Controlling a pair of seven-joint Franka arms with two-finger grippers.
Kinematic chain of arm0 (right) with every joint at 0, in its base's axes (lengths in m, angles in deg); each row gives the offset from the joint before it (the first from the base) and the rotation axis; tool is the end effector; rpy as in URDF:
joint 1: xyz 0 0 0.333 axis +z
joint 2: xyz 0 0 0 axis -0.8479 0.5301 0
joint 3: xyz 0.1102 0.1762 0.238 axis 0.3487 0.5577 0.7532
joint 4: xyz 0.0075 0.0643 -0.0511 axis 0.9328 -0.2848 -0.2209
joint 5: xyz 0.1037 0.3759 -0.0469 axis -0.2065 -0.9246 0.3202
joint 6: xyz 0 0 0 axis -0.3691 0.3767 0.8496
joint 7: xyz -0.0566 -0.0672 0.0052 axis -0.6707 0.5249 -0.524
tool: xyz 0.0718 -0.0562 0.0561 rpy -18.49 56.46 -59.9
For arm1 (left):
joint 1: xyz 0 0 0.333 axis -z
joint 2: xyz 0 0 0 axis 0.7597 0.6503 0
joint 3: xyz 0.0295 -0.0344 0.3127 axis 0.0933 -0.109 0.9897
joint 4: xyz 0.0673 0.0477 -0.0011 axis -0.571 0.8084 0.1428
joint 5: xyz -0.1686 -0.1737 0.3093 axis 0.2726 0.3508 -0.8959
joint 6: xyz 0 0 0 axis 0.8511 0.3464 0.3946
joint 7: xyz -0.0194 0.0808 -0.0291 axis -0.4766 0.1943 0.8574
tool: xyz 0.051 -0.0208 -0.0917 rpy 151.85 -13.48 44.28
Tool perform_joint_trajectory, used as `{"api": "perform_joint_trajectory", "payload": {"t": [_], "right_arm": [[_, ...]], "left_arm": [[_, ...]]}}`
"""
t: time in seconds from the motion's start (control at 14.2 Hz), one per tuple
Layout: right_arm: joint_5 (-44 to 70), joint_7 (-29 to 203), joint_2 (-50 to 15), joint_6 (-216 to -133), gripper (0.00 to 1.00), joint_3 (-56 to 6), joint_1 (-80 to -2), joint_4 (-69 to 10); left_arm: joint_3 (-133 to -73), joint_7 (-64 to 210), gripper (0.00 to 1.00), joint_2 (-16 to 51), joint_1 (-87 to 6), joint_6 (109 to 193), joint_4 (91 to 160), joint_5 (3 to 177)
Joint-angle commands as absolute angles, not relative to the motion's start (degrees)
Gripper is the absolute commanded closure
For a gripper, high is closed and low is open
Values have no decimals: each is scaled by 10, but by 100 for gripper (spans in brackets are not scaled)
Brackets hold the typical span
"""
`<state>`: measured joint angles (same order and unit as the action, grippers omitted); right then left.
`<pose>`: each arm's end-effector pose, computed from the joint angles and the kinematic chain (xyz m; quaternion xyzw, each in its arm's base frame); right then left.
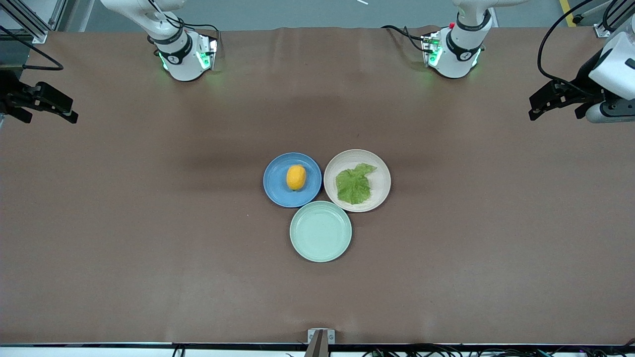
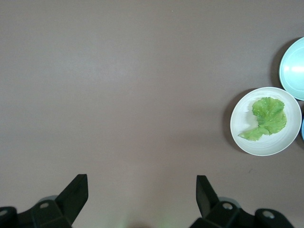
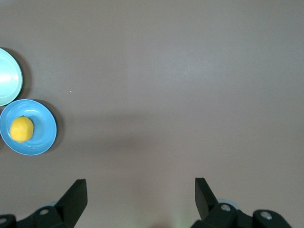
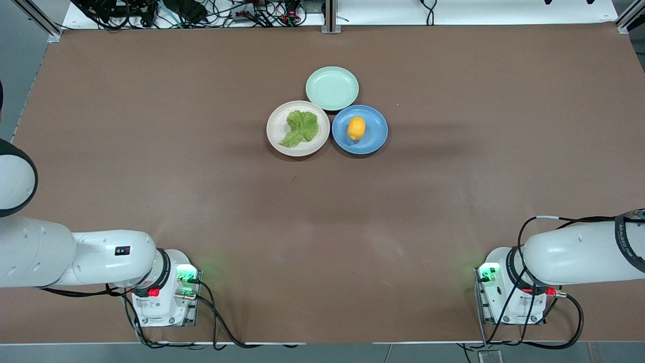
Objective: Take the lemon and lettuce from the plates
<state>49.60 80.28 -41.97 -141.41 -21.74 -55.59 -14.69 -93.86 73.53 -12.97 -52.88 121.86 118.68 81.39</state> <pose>0.5359 0.0038 0.6662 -0.9998 0.0127 0.0105 0.0057 0.5224 -0.0558 0.6426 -0.9999 -0.0087 0.0007 0.0067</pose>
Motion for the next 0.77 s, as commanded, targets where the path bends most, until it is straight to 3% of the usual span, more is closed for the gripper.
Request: {"api": "perform_joint_trajectory", "payload": {"t": [0.0,0.7], "right_arm": [[505,807,-414,-1411,0,-209,-568,-136],[477,798,-412,-1411,0,-202,-531,-125]], "left_arm": [[-940,730,0,-127,-531,1206,1175,823],[-947,800,0,-98,-523,1196,1180,824]]}}
